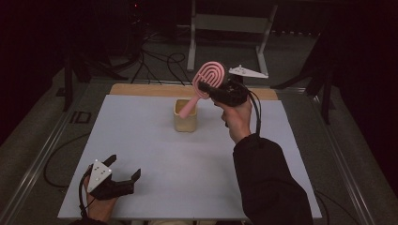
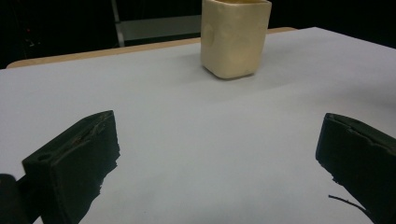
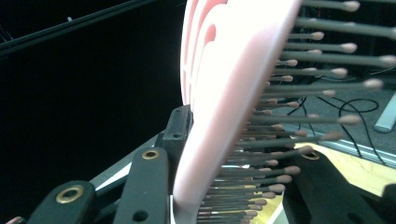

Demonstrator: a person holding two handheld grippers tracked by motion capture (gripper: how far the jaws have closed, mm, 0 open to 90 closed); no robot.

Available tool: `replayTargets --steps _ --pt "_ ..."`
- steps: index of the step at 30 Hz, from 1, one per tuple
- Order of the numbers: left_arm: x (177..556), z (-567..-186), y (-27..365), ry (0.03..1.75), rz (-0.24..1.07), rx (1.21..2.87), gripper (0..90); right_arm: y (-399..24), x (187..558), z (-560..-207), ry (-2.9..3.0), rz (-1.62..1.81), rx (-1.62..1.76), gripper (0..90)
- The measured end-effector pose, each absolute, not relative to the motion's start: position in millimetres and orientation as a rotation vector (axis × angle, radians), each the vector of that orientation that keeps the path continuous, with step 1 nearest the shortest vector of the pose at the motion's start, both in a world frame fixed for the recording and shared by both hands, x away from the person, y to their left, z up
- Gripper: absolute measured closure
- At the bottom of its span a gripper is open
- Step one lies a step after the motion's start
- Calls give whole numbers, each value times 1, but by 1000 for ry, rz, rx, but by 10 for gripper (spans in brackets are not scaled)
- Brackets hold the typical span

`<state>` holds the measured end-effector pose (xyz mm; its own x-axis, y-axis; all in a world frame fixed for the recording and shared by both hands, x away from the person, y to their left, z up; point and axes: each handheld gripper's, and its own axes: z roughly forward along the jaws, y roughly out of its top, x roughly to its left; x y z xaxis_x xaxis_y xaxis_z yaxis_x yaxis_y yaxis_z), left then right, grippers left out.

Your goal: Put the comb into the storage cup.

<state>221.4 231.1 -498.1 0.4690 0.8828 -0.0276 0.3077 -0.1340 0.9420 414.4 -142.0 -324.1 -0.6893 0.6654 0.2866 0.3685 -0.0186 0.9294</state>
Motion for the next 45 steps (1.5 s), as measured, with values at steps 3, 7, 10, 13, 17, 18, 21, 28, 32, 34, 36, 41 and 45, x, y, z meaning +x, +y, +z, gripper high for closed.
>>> replayTargets --steps 3,7,10,13,17,18,21,28,32,34,36,41,45 --pt "221 -498 231 1034 696 1680 0 -141 416 -321 2008 1760 1089 637" --pt "221 -498 231 1036 698 1683 1 -140 419 -318 2005 1744 1082 637" --pt "221 -498 232 1036 699 1684 1 -139 422 -317 2003 1727 1088 636" --pt "221 -498 232 1036 699 1684 1 -139 423 -317 2002 1724 1090 637" --pt "221 -498 232 1038 700 1682 1 -138 427 -317 1997 1710 1106 636" --pt "221 -498 232 1038 700 1682 1 -138 428 -317 1995 1705 1109 637" --pt "221 -498 232 1038 699 1678 0 -137 430 -316 1992 1696 1112 636" --pt "221 -498 232 1038 699 1679 1 -137 434 -313 1982 1692 1120 636" --pt "222 -498 233 1038 701 1679 1 -136 436 -311 1977 1687 1122 637" --pt "222 -498 232 1038 699 1676 1 -135 439 -310 1976 1677 1119 637" --pt "222 -498 233 1039 698 1677 1 -135 441 -309 1970 1679 1114 637" --pt "221 -498 233 1041 698 1675 0 -135 444 -308 1960 1669 1125 637" --pt "221 -498 233 1043 699 1669 0 -134 447 -308 1954 1661 1137 636"
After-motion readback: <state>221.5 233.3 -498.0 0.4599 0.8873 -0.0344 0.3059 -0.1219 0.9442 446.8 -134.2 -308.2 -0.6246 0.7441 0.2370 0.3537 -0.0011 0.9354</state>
